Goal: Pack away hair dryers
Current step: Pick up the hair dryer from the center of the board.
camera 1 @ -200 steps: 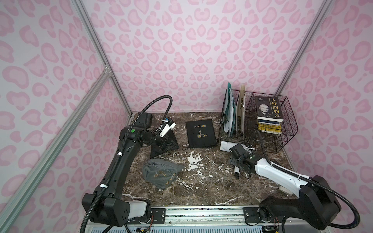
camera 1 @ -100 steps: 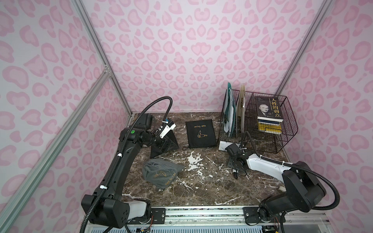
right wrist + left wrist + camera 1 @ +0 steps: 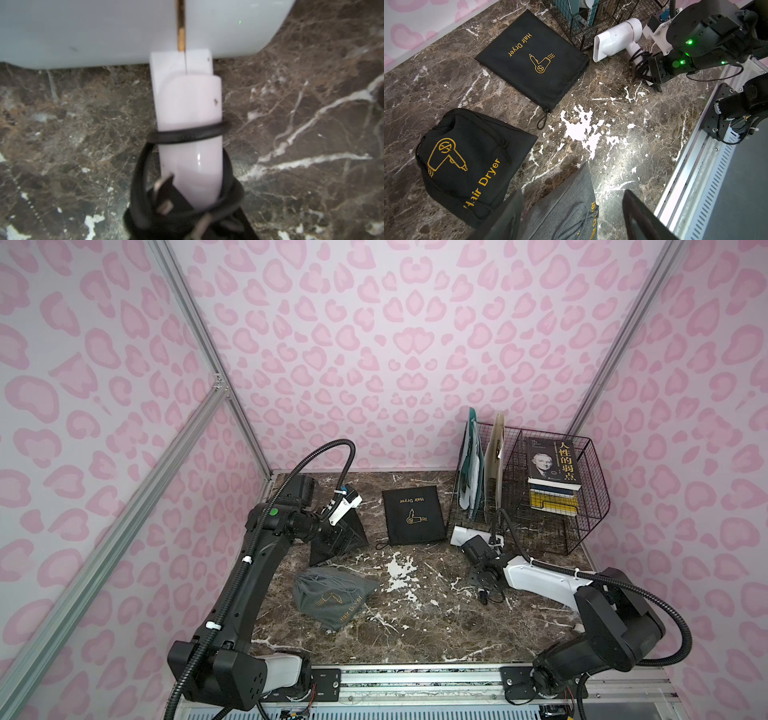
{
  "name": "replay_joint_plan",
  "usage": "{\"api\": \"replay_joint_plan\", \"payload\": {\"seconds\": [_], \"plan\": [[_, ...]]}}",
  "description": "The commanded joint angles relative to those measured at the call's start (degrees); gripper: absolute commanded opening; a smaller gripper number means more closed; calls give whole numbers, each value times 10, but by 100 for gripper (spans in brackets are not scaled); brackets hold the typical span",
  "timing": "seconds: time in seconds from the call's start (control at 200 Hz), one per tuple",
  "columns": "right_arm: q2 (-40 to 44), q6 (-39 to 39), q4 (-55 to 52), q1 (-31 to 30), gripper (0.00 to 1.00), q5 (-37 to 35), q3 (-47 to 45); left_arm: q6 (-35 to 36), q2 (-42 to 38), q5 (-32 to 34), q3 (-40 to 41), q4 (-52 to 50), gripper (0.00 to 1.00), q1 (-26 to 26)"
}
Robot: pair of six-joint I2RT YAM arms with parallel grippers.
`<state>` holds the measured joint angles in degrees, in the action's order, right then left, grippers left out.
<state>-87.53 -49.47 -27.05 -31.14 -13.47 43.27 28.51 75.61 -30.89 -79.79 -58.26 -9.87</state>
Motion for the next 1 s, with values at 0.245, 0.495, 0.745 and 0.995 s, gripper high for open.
{"api": "replay_joint_plan", "payload": {"seconds": [0.245, 0.495, 0.745, 0.995], "plan": [[18, 49, 8, -54, 9, 24, 0, -9, -2, -31, -57, -16, 77, -1], [40, 67, 14, -132, 4, 18, 25, -16, -2, -37, -95, -43, 78, -1], [40, 129, 36, -249, 2, -83, 93, 1, 16, -39, -177, -91, 84, -1], [36, 171, 43, -355, 1, -224, 153, 4, 34, -42, -246, -129, 96, -2]]}}
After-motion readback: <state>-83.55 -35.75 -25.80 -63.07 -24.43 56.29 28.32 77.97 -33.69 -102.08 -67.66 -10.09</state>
